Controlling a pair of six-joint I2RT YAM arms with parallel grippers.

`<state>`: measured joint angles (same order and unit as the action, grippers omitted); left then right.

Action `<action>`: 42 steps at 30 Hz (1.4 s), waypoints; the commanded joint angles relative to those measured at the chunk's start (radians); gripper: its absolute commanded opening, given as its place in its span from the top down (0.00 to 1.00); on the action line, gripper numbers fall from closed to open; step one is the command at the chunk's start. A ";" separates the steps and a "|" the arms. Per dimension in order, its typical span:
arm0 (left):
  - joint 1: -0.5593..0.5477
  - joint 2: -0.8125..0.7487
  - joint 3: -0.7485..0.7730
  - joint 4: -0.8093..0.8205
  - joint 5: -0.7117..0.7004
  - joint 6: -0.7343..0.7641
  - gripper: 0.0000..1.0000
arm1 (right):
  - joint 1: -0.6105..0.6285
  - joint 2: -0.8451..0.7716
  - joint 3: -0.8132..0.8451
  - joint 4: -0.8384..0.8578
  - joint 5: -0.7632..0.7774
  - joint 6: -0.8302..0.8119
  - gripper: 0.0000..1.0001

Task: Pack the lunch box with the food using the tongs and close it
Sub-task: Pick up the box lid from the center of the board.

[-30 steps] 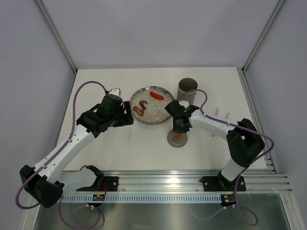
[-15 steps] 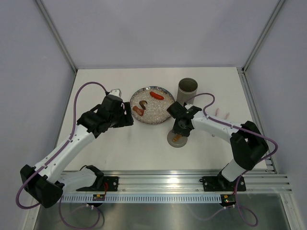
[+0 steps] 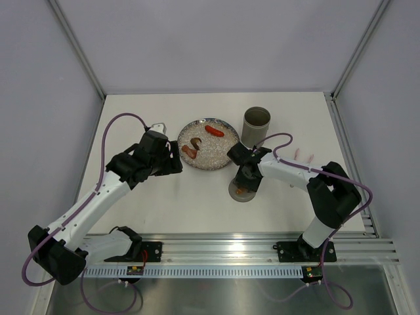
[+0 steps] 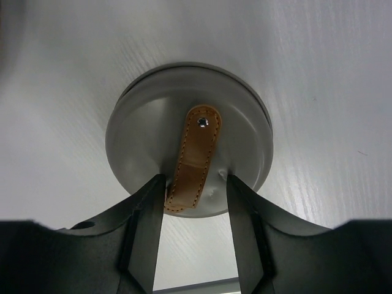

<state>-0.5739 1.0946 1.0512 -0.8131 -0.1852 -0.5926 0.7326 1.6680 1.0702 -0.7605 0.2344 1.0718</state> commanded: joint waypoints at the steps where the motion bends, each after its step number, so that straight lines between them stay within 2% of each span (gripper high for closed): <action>1: 0.006 -0.018 -0.005 0.040 0.007 0.013 0.26 | 0.010 0.009 -0.007 0.012 -0.015 0.051 0.48; 6: 0.006 -0.015 -0.008 0.040 0.006 0.011 0.26 | 0.011 0.021 -0.009 0.026 -0.030 0.054 0.54; 8: 0.006 -0.013 -0.010 0.042 0.007 0.010 0.26 | 0.010 0.022 -0.004 0.023 -0.027 0.050 0.59; 14: 0.006 -0.012 -0.008 0.042 0.007 0.013 0.26 | 0.011 0.012 0.020 0.013 0.009 -0.012 0.89; 17: 0.006 -0.013 -0.010 0.040 0.007 0.011 0.26 | 0.011 0.001 0.033 0.021 0.028 -0.104 1.00; 24: 0.006 -0.016 -0.010 0.037 -0.002 0.014 0.26 | 0.011 -0.095 0.060 -0.045 0.100 -0.282 1.00; 30: 0.006 -0.016 -0.011 0.042 0.007 0.005 0.26 | 0.011 -0.172 0.161 -0.157 0.143 -0.423 1.00; 33: 0.006 -0.021 -0.008 0.040 0.003 0.005 0.26 | -0.001 -0.179 0.269 -0.227 0.187 -0.511 1.00; 38: 0.006 -0.038 -0.003 0.032 -0.011 0.007 0.26 | -0.048 -0.145 0.538 -0.358 0.224 -0.658 1.00; 42: 0.006 -0.052 -0.007 0.032 -0.019 0.004 0.26 | -0.090 -0.035 0.759 -0.433 0.296 -0.777 1.00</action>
<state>-0.5739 1.0771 1.0401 -0.8135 -0.1879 -0.5930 0.6731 1.5681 1.6962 -1.1011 0.4301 0.4358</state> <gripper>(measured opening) 0.737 0.030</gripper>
